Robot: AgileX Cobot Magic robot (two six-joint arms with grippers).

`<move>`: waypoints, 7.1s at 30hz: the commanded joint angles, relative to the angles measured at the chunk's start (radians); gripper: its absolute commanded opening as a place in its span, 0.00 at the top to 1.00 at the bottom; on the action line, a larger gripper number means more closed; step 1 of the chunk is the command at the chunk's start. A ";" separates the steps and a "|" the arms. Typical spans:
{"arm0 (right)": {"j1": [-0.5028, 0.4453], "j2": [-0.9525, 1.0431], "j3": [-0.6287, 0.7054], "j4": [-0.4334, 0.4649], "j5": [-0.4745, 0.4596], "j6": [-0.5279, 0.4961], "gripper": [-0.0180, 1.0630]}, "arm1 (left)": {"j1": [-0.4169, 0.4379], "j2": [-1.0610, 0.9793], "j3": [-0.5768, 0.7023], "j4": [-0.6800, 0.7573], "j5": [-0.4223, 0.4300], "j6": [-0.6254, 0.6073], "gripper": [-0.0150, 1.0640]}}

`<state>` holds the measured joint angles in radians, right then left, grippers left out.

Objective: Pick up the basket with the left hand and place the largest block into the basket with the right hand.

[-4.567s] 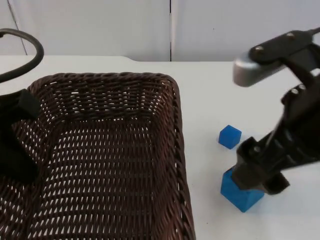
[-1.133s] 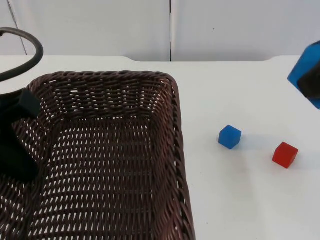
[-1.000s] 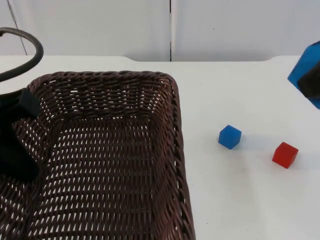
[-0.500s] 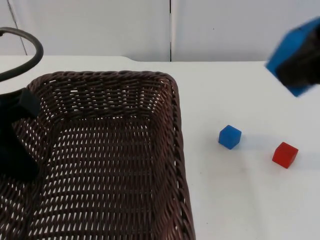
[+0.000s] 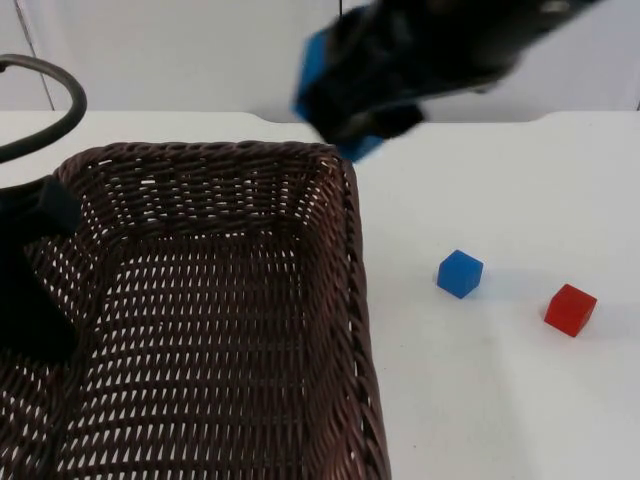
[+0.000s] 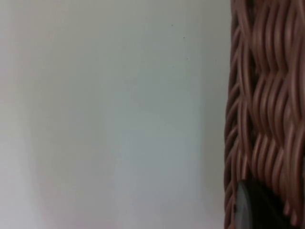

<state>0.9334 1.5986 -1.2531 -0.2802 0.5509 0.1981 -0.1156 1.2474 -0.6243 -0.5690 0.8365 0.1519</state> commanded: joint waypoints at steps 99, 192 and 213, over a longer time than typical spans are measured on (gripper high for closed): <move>0.091 -0.476 0.356 -0.013 -0.020 0.126 0.17 | -0.006 -0.009 0.002 -0.070 -0.208 0.030 0.99; 0.091 -0.481 0.356 -0.014 -0.018 0.067 0.17 | 0.000 0.546 -0.249 -0.451 -0.430 0.583 0.01; 0.091 -0.652 0.357 -0.033 0.032 0.077 0.17 | 0.000 0.172 -0.177 -0.301 -0.371 0.487 0.01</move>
<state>1.0178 0.9710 -0.8967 -0.3056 0.5619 0.2718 -0.1156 1.4741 -0.8331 -0.8895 0.4570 0.6488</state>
